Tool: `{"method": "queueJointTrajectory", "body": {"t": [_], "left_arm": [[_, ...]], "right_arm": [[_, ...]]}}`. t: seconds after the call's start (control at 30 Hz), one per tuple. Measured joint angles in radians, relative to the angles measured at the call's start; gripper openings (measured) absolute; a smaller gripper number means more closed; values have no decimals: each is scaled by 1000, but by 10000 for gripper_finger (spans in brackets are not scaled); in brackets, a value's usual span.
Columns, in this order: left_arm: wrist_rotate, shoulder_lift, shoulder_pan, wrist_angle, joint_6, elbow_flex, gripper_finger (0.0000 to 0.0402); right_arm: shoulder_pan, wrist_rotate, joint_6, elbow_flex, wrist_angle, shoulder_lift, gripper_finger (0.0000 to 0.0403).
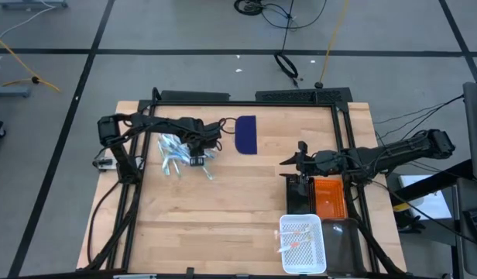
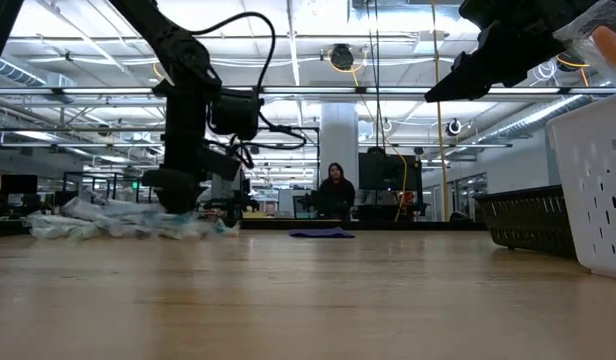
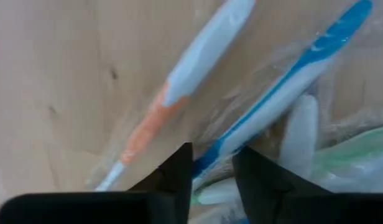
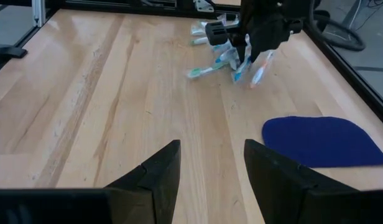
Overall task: Pick & Place Toothbrushes
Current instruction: Put the blue toothbrush into the black basket
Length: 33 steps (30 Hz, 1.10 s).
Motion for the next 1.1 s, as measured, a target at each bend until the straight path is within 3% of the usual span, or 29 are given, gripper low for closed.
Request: {"method": "queueJointTrajectory", "body": {"t": [0.13,0.2,0.63,1.1], "left_arm": [[0,-1,-3,-5,-22,6,26],[-1,-12,-1,-6,-28,6,10],[6,-84,-2,-64,-89,8,4],[33,-335,-9,-49,-158,9,4]], "right_arm": [[-1,1,-5,0,1,0,169],[-1,1,-8,0,0,0,169],[-5,1,-7,0,0,0,169],[-5,3,-7,0,0,0,169]]}}
